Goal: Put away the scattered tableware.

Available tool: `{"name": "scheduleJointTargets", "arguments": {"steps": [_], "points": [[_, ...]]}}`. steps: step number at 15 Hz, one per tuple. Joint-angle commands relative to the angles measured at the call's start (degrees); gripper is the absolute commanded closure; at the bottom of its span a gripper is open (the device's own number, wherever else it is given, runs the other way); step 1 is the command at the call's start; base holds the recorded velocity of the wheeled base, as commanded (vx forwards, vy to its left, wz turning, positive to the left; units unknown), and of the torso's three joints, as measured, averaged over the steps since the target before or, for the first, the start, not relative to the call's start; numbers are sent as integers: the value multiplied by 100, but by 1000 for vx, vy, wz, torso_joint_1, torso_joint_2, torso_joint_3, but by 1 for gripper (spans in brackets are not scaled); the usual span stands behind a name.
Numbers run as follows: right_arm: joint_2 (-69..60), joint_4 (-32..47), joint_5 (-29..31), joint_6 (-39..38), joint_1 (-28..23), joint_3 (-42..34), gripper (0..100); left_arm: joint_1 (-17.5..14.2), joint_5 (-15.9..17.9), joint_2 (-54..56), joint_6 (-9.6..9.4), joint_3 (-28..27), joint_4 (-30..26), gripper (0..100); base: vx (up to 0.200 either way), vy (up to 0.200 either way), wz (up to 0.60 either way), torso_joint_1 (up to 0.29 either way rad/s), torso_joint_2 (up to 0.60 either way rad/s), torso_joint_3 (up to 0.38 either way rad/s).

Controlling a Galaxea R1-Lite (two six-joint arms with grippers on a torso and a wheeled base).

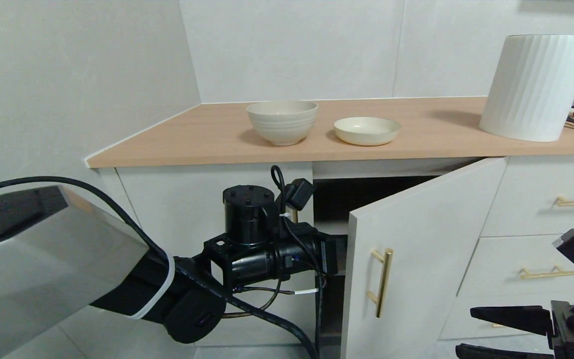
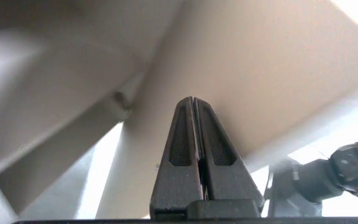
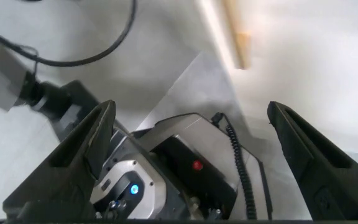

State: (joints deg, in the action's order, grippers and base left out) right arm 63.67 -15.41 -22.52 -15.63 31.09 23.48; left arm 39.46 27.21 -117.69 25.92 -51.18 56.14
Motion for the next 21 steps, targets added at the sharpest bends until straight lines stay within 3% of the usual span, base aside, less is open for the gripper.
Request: {"name": "scheduleJointTargets", "arguments": {"steps": [1,6,10,13,18,21], "points": [[-39,3,2,7,82,-10,0,35,-23,-149,10,-68,-6,100,-200,0,0,2,-2,2],[-39,12,-7,77,82,-36,0,158,-111,-501,10,-507,-68,100,-40,0,0,1,0,-1],[-30,12,-25,77,82,-54,0,194,-137,-553,1,-1026,-666,100,-200,0,0,6,2,1],[-30,12,-25,77,82,-54,0,194,-207,-703,10,-1281,-683,100,-67,0,0,1,1,-2],[-30,12,-25,77,91,-54,0,290,-893,-1248,10,-2063,-833,100,0,0,0,0,0,0],[-39,12,-34,77,99,-54,0,545,-1025,-1169,10,-2081,-824,100,0,0,0,0,0,0]]}}
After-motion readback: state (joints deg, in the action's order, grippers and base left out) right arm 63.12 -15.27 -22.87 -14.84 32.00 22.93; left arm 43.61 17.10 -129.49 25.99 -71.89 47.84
